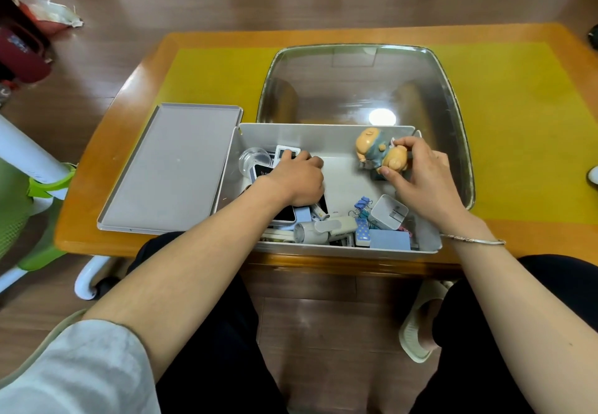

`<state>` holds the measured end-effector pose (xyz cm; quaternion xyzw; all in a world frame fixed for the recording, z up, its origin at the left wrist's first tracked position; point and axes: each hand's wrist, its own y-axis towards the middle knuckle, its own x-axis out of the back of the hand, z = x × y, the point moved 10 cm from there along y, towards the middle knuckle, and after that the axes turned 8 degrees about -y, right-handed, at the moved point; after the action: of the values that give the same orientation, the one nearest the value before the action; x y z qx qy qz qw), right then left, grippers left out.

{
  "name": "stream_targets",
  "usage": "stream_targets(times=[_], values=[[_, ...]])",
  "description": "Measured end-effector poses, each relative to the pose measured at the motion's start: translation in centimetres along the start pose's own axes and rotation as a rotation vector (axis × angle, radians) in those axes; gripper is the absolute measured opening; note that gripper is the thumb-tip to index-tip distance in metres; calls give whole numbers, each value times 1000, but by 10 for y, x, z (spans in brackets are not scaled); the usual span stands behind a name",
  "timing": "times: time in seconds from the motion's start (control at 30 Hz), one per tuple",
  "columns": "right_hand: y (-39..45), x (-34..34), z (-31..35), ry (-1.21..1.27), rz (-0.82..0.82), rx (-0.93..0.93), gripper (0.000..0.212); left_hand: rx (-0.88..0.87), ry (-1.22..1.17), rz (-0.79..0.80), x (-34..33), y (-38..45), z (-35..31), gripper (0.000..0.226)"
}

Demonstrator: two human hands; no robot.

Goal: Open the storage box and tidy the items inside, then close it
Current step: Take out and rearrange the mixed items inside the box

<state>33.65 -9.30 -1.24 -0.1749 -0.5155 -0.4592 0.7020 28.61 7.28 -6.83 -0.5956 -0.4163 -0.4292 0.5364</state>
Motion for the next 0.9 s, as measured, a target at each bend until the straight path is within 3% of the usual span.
stream_targets(times=[0.4,0.63,0.9], values=[[4,1,12,-85,8,107,44,54,29,-65,11,2,12,41],[13,0,26,-30,49,74,44,93,88,-1,10,3,16,45],[26,-12,43,-131,118,35,48,67,30,43,7,-1,16,40]])
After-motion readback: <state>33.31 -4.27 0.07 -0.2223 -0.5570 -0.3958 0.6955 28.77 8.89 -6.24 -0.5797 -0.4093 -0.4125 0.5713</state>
